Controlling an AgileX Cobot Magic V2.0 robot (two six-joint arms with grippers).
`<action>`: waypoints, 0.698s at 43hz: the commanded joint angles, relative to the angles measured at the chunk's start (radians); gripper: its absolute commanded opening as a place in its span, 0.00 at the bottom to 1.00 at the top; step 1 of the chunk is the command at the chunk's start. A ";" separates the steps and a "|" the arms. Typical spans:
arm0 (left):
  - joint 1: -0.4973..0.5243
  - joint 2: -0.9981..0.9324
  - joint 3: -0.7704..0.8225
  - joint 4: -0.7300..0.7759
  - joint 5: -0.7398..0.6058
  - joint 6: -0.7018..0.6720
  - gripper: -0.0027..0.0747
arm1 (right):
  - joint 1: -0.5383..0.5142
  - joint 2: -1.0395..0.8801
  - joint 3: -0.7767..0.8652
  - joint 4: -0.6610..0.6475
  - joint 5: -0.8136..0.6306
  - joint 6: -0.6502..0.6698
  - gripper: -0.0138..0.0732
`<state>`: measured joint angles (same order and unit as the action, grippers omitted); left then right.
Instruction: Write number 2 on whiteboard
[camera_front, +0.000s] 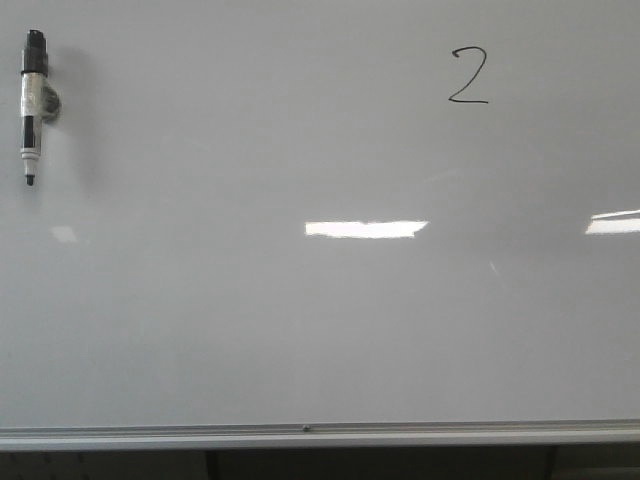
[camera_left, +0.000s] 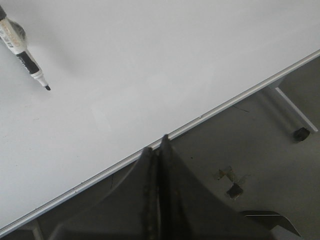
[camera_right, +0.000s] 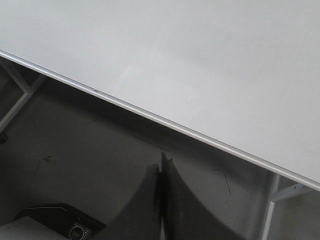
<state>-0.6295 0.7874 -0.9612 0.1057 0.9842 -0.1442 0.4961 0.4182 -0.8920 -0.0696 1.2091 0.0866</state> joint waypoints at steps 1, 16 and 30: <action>0.016 -0.018 -0.034 0.003 -0.063 0.003 0.01 | -0.001 0.008 -0.032 -0.017 -0.056 -0.003 0.08; 0.388 -0.248 0.176 -0.293 -0.290 0.375 0.01 | -0.001 0.008 -0.032 -0.017 -0.053 -0.003 0.08; 0.571 -0.573 0.519 -0.290 -0.543 0.373 0.01 | -0.001 0.008 -0.032 -0.017 -0.053 -0.003 0.08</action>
<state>-0.0919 0.2671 -0.4936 -0.1657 0.5846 0.2244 0.4961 0.4182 -0.8920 -0.0696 1.2113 0.0873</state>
